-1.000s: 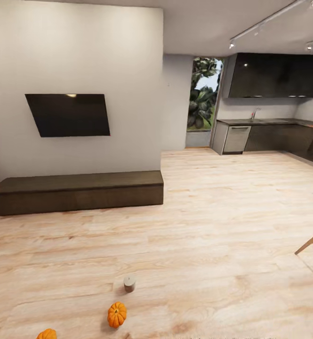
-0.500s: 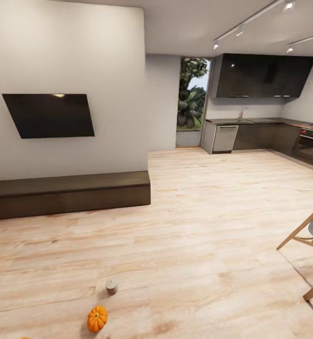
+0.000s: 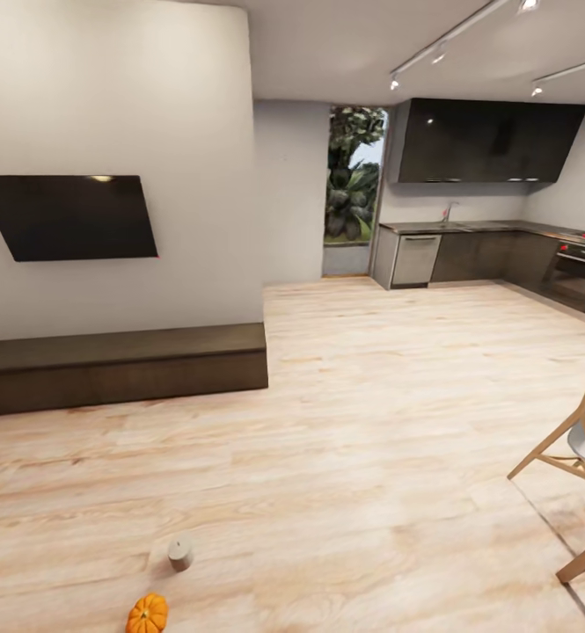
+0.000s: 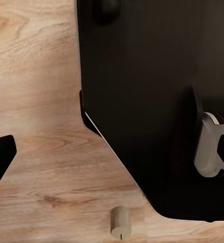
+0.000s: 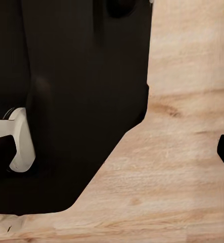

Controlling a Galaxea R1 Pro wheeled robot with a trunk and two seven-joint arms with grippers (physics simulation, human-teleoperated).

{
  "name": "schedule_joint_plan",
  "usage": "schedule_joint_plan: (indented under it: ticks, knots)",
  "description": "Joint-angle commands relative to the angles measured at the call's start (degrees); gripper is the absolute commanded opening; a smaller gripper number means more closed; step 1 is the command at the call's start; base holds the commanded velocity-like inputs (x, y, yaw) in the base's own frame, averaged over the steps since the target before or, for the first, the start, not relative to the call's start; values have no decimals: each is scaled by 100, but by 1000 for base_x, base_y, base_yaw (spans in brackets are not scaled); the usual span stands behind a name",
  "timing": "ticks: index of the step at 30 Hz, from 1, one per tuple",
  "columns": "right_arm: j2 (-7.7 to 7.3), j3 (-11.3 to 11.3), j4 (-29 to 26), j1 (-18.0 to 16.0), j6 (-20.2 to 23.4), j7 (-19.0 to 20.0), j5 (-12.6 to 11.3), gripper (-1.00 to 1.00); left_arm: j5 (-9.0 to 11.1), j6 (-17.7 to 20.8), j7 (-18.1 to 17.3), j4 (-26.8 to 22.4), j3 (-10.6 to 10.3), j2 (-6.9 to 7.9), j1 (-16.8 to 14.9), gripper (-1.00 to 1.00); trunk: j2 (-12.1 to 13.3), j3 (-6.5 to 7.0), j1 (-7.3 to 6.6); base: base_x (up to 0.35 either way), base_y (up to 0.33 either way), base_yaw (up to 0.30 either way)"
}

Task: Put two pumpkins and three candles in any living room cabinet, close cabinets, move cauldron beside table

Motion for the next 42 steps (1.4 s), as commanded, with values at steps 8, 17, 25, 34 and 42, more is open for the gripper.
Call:
schedule_joint_plan:
  ticks: [8,17,25,34,42]
  knots:
    - [0,0,5,-3,-23,5,3,100,-4,-9,5,-9,-3,-1,2,100,-6,-8,4,239,-268,7]
    - [10,0,5,-3,-23,5,3,100,-4,-9,5,-9,-6,-1,2,100,-6,-8,4,244,-258,158]
    - [20,0,-3,-3,-23,5,3,100,-4,-9,5,-9,-11,-1,2,100,-6,-8,4,259,-226,258]
    - [26,0,-4,-3,-31,5,3,100,-7,-9,5,-9,-11,-1,2,100,-6,-8,4,264,-216,74]
    - [27,0,0,-3,-132,5,3,100,-7,-9,5,-9,-12,-1,2,100,-6,-8,4,268,-209,-49]
